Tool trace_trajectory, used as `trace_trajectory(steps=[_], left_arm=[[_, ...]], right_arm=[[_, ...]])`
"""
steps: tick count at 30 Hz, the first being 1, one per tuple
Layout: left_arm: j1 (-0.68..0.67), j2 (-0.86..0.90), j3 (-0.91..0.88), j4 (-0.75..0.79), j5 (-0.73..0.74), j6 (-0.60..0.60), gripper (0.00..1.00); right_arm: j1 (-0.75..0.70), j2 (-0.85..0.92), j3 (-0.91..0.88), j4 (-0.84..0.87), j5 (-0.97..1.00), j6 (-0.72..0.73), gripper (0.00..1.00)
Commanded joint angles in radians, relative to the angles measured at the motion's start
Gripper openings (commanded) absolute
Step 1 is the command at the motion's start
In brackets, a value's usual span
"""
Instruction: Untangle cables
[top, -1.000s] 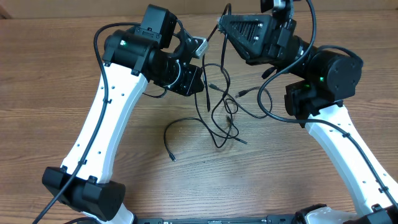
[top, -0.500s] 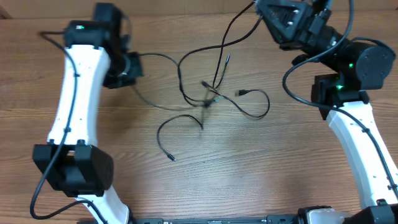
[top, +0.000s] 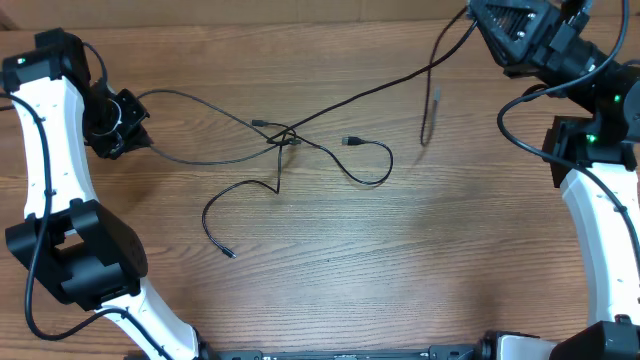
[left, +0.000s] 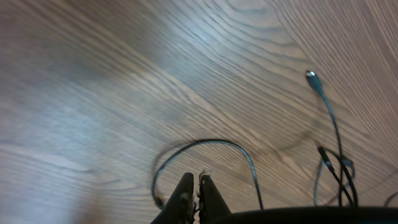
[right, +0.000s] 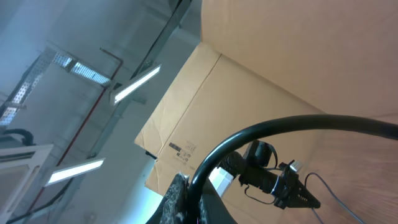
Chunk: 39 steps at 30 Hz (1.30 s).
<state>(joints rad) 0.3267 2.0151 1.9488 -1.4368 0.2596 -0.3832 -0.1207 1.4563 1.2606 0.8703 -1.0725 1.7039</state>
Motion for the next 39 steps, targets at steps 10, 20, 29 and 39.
trace_trajectory(steps=[10, 20, 29, 39], left_arm=[[-0.015, 0.029, -0.061, 0.067, -0.188, -0.134, 0.04], [-0.113, 0.029, -0.129, 0.188, 0.286, 0.188, 0.04], [-0.364, 0.029, -0.129, 0.222, 0.338, 0.317, 0.04], [-0.470, 0.029, 0.049, 0.066, 0.296, 0.361, 1.00]], right_arm=[[-0.303, -0.008, 0.011, -0.013, -0.057, -0.006, 0.04], [-0.399, -0.008, 0.011, -0.013, -0.128, -0.007, 0.04], [-0.276, -0.008, 0.011, -0.016, -0.183, -0.057, 0.04], [-0.110, -0.007, 0.011, -0.494, -0.195, -0.403, 0.04]])
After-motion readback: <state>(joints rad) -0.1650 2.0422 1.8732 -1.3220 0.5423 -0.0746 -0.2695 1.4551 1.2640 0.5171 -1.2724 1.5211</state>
